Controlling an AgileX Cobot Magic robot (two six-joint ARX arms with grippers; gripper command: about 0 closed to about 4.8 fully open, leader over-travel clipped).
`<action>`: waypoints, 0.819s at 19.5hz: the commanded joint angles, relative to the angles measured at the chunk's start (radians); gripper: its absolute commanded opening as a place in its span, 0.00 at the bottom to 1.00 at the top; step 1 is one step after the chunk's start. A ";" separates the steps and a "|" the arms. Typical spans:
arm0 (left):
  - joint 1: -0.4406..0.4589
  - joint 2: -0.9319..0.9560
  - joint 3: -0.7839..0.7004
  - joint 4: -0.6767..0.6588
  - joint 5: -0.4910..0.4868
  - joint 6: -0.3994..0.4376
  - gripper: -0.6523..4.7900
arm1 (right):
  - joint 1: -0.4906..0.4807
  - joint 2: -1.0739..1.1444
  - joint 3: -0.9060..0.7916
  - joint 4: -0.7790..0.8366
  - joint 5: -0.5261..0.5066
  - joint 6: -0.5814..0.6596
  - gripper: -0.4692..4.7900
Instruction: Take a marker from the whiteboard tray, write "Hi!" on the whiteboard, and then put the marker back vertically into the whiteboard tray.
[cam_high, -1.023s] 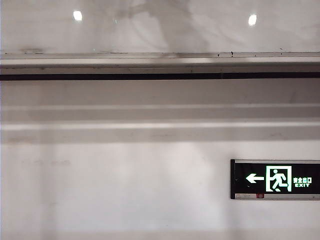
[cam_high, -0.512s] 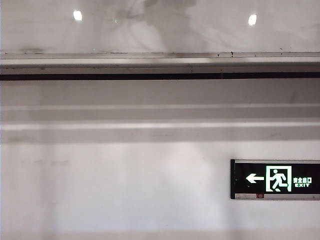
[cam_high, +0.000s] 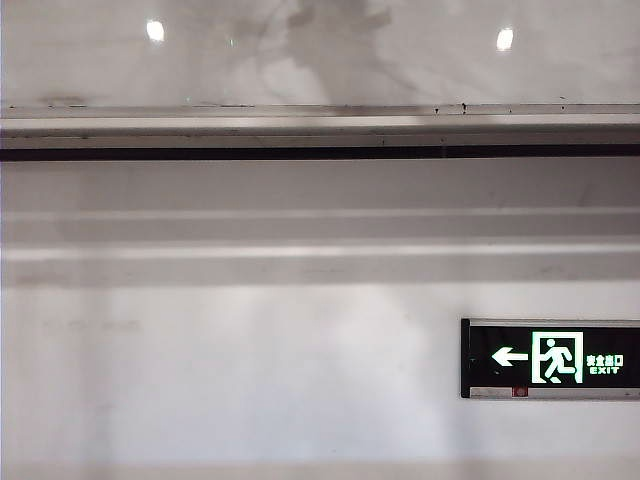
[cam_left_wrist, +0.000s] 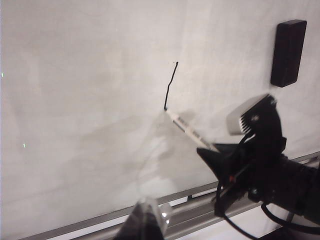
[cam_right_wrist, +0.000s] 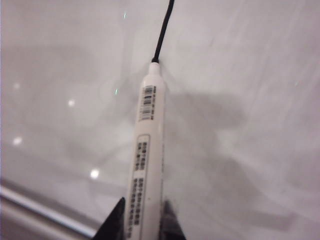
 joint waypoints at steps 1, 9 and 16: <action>0.000 -0.002 0.003 0.011 0.004 0.008 0.11 | 0.002 -0.019 0.004 0.018 0.008 0.005 0.08; 0.000 -0.002 0.003 0.010 0.004 0.008 0.11 | 0.000 -0.074 0.002 0.117 -0.061 -0.052 0.08; 0.000 -0.002 0.003 0.013 0.004 0.008 0.11 | -0.013 -0.049 0.002 0.119 -0.057 -0.052 0.08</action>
